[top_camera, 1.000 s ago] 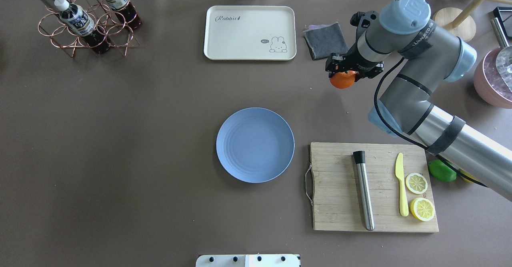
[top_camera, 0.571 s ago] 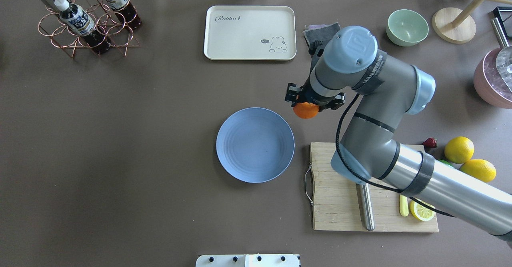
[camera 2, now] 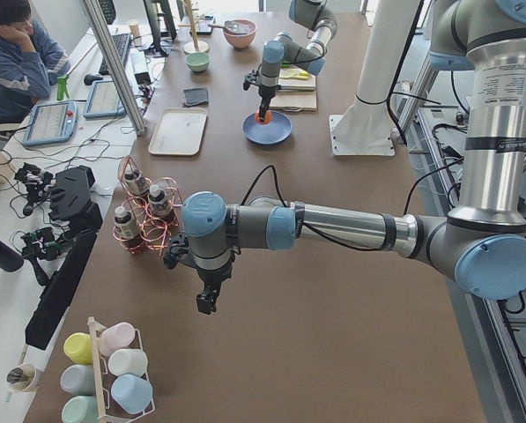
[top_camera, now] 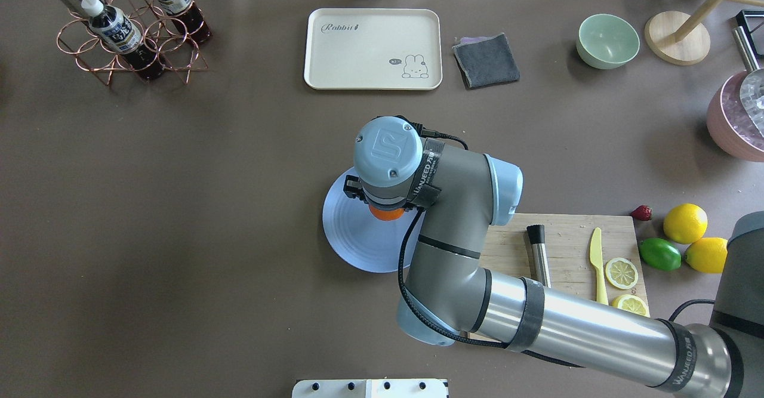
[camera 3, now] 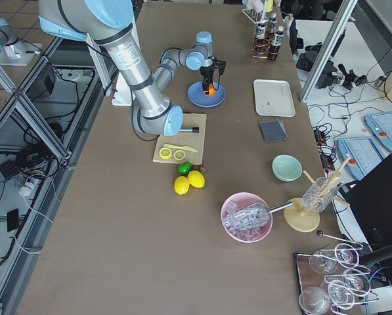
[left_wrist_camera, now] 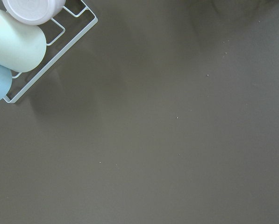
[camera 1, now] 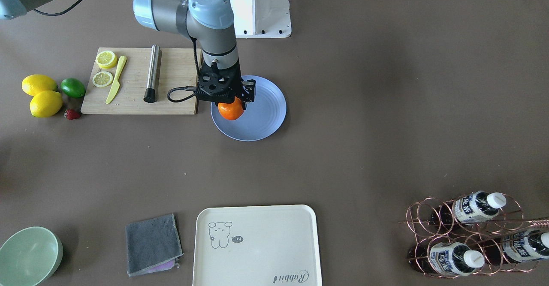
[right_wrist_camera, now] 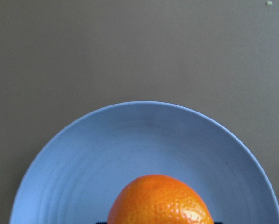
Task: Pick orange to plate
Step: 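Carry the orange with the right gripper over the blue plate and lower it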
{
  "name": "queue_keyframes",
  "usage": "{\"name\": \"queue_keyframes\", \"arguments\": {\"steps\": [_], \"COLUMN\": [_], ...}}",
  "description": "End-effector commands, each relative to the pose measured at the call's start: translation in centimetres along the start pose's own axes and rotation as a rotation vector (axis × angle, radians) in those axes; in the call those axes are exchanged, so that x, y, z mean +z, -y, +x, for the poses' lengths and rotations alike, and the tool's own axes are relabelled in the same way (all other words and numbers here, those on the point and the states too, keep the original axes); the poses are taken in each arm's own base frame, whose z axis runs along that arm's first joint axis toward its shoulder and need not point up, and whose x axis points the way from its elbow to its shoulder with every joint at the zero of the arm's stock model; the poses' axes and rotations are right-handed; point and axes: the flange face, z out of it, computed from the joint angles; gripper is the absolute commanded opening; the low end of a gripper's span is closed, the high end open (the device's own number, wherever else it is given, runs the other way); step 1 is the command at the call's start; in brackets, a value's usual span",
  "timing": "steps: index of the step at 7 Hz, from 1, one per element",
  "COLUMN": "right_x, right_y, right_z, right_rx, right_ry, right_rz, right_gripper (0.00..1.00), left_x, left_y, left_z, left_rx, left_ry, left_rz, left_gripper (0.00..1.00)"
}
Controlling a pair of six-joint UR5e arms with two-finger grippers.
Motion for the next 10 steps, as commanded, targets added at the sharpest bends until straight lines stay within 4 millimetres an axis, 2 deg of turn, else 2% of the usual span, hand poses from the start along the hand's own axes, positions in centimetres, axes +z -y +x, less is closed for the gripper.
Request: {"name": "queue_keyframes", "arguments": {"steps": [1, 3, 4, 5, 7, 8, 9, 10], "right_x": [1.9, 2.0, 2.0, 2.1, 0.9, -1.7, -4.1, -4.3], "right_y": [-1.3, -1.5, -1.6, -1.8, -1.7, 0.0, 5.1, 11.7], "right_z": [-0.7, -0.7, -0.8, -1.0, -1.5, -2.1, -0.2, 5.0], "right_rx": [-0.010, -0.017, -0.022, -0.031, -0.042, -0.032, -0.019, -0.056], "right_ry": [-0.036, -0.033, -0.030, -0.033, -0.010, 0.027, 0.042, 0.014], "right_rz": [-0.007, -0.009, -0.010, 0.011, 0.026, 0.043, 0.058, 0.049], "right_gripper": [0.00, 0.00, 0.45, 0.99, 1.00, 1.00, 1.00, 1.00], "left_x": [0.1, 0.2, 0.1, 0.2, 0.4, 0.6, 0.6, 0.9], "left_y": [-0.1, -0.2, -0.2, -0.2, -0.3, -0.3, -0.4, -0.9], "left_z": [-0.1, 0.0, 0.0, 0.0, -0.1, -0.2, -0.3, -0.3], "left_rx": [-0.005, -0.005, -0.004, -0.005, -0.006, -0.008, -0.009, -0.013], "left_ry": [-0.002, -0.003, -0.003, -0.003, -0.004, -0.005, -0.004, -0.008], "left_rz": [-0.005, -0.008, -0.006, -0.008, -0.011, -0.013, -0.012, -0.018], "left_gripper": [0.98, 0.98, 0.98, 0.98, 0.98, 0.98, 0.98, 0.98]}}
